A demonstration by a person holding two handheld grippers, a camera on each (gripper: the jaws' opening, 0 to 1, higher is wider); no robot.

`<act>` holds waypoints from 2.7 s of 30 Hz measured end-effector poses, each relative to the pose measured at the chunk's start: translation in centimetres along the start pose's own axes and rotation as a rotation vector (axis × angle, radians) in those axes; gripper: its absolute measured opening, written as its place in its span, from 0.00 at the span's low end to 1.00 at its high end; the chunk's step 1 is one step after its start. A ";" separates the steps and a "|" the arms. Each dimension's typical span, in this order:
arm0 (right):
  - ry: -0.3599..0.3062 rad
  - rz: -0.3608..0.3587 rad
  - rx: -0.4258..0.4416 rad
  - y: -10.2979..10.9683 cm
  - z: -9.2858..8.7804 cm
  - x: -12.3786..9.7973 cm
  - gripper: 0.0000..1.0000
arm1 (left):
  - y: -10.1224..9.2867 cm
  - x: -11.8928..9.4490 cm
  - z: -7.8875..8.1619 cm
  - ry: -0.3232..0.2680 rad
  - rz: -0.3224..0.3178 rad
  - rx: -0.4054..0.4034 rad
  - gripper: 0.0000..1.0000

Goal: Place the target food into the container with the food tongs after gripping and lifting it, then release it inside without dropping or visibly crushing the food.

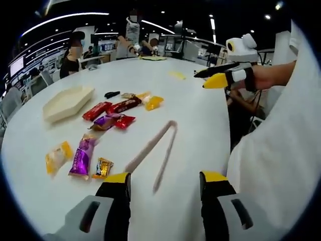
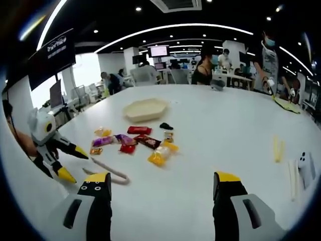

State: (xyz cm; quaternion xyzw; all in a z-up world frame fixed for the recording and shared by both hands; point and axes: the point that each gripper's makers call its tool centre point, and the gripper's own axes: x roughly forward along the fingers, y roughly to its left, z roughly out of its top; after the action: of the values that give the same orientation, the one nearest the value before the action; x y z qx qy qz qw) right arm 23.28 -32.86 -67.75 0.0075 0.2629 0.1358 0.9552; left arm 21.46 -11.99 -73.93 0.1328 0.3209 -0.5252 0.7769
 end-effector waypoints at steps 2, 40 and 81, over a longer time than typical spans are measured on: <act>-0.005 -0.003 -0.004 0.0 0.1 -0.1 0.84 | 0.0 0.0 0.2 -0.008 -0.003 0.008 0.51; -0.011 -0.031 0.011 1.0 -0.1 -1.1 0.82 | 0.8 0.9 0.1 0.005 -0.039 0.055 0.44; -0.018 0.007 0.022 1.2 -0.1 -0.9 0.80 | 1.4 1.4 -1.2 0.017 0.012 0.127 0.12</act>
State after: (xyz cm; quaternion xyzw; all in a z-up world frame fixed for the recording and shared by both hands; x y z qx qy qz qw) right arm 22.21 -31.98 -67.35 0.0204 0.2558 0.1362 0.9569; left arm 22.64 -11.84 -75.90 0.1881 0.2928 -0.5387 0.7673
